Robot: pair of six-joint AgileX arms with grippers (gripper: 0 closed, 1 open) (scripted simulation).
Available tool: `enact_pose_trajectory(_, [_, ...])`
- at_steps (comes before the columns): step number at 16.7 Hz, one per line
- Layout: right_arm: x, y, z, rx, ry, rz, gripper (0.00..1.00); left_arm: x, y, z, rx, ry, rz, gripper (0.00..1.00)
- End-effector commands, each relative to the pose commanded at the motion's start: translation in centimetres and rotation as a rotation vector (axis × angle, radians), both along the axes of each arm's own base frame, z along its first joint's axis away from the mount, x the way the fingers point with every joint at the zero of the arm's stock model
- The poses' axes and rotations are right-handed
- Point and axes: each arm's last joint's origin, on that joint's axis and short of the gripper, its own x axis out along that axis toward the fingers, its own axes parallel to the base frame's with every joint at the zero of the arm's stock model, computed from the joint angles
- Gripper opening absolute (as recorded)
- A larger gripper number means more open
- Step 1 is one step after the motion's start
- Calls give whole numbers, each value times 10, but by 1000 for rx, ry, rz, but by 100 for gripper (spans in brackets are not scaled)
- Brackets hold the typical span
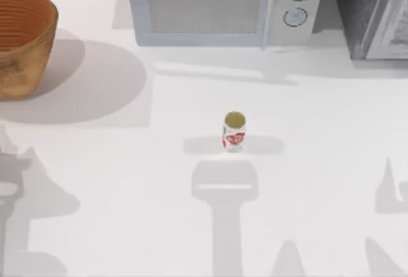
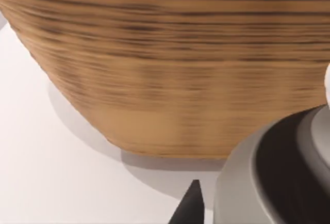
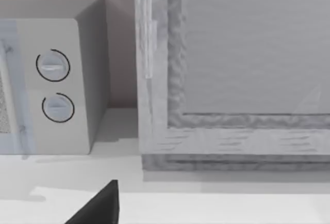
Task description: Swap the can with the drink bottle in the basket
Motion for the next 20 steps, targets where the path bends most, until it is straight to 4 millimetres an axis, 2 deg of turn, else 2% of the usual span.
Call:
enact_pose_trajectory(1, [0,0,0,0,0,0,100,0,0,0,0,0,0,2])
enact_pose_trajectory(2, [0,0,0,0,0,0,100,0,0,0,0,0,0,0])
enact_pose_trajectory(12, [0,0,0,0,0,0,100,0,2,1,2,-1,11,0])
enact_pose_trajectory(16, [0,0,0,0,0,0,100,2,30,19,19,-27,127,0])
enact_pose_trajectory(20, [0,0,0,0,0,0,100,13,67,57,45,-63,255,0])
